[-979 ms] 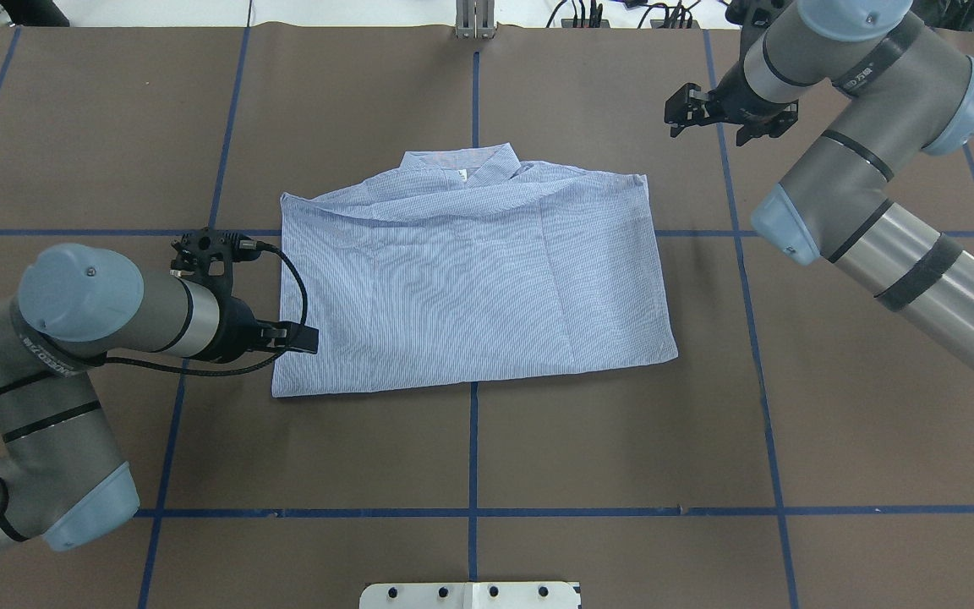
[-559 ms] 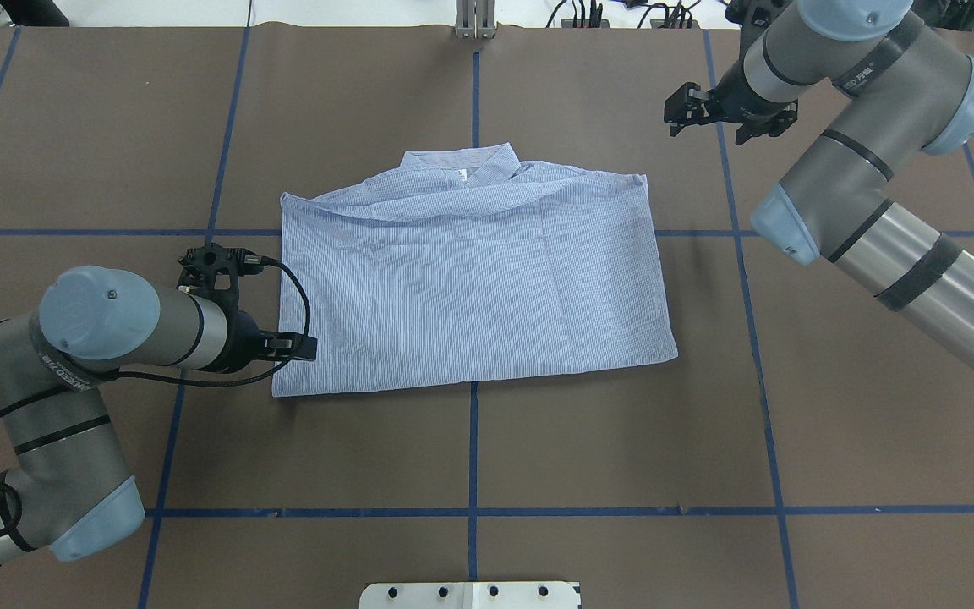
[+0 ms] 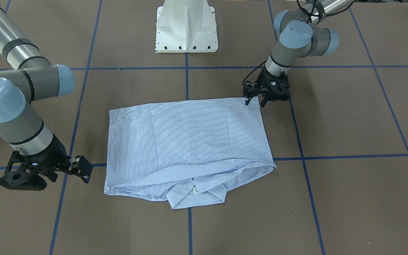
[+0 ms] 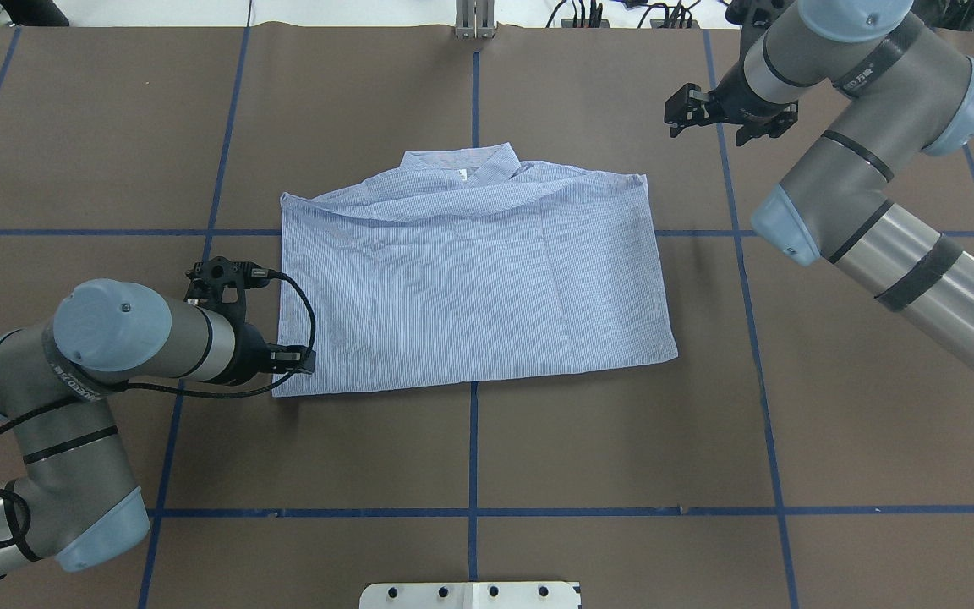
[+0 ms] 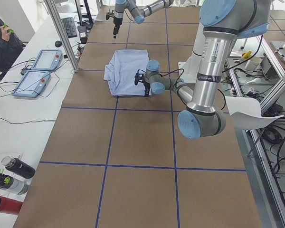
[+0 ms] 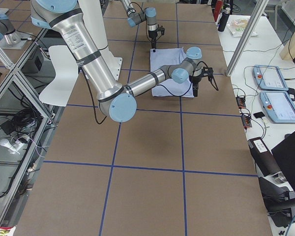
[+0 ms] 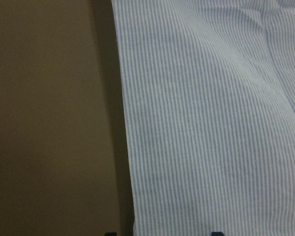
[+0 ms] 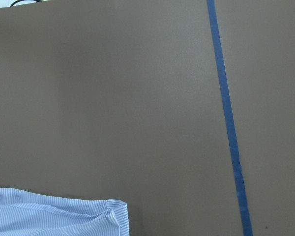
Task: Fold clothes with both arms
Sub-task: 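Lower the left gripper to the folded shirt's side edge and grasp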
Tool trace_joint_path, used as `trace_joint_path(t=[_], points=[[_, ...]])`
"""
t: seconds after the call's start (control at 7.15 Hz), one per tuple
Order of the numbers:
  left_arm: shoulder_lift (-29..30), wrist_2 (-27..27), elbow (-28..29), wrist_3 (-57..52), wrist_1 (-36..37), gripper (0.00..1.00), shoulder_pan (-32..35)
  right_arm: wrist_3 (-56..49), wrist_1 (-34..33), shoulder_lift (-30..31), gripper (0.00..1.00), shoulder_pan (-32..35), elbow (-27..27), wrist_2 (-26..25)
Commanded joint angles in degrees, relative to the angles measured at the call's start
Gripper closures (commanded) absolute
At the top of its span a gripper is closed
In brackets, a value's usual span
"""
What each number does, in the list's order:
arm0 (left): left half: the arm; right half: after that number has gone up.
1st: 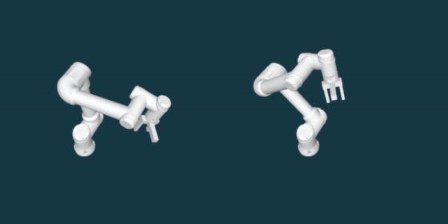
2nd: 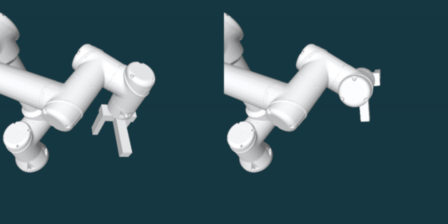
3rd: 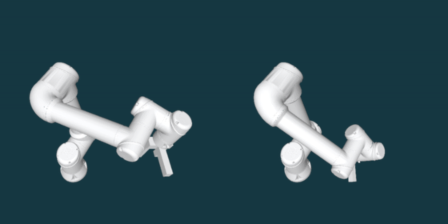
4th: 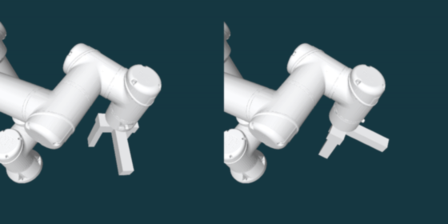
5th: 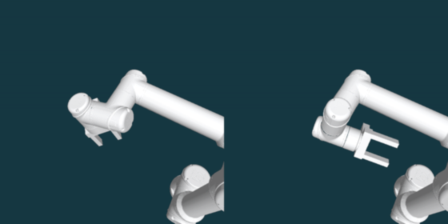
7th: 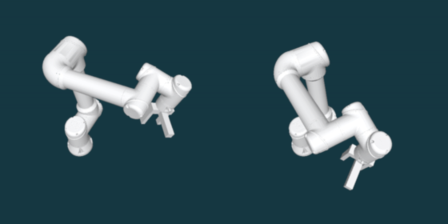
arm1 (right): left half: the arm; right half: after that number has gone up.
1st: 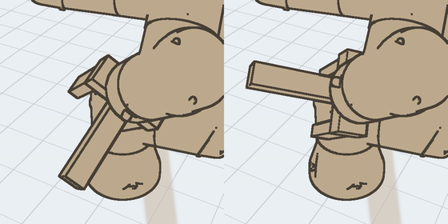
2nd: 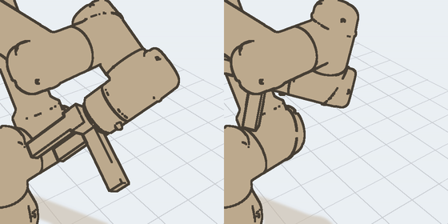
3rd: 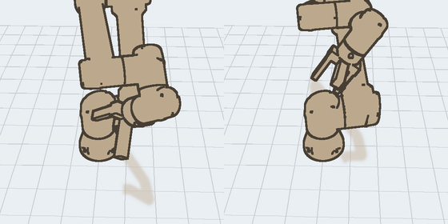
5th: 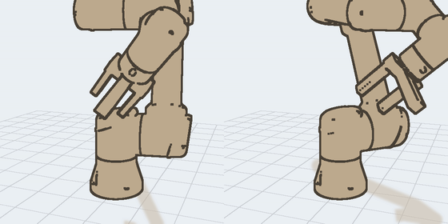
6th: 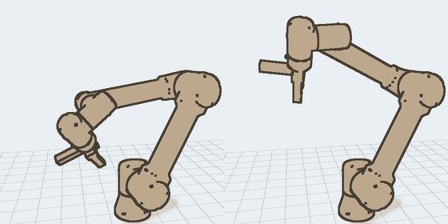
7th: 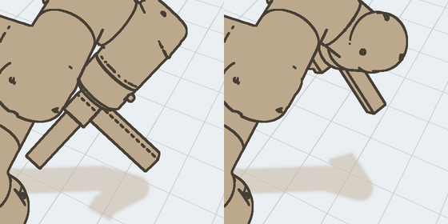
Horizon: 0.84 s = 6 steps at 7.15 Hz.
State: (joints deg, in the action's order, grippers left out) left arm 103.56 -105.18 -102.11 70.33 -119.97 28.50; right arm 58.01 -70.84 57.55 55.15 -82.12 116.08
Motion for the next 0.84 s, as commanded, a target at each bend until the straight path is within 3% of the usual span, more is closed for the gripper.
trace_joint_path(t=[0.0,0.14,0.28,0.42,0.7], points=[[-0.02,-0.02,-0.02,1.04,0.00,0.44,-1.43,0.00,0.00,0.01,0.00,-0.04,-0.06,-0.07],[-0.02,-0.02,-0.02,1.04,0.00,0.45,-1.52,0.09,0.00,0.01,0.00,-0.04,-0.06,-0.07],[-0.11,-0.02,-0.11,1.04,0.00,0.58,-1.52,0.00,0.00,0.01,0.00,0.05,-0.06,-0.07],[-0.20,-0.20,-0.72,1.04,0.09,0.96,-1.43,0.00,0.00,0.01,0.00,-0.04,-0.06,-0.07],[-0.55,-0.28,-0.90,0.78,0.35,1.00,-1.08,0.09,0.00,-0.07,0.00,-0.04,-0.06,-0.07]])
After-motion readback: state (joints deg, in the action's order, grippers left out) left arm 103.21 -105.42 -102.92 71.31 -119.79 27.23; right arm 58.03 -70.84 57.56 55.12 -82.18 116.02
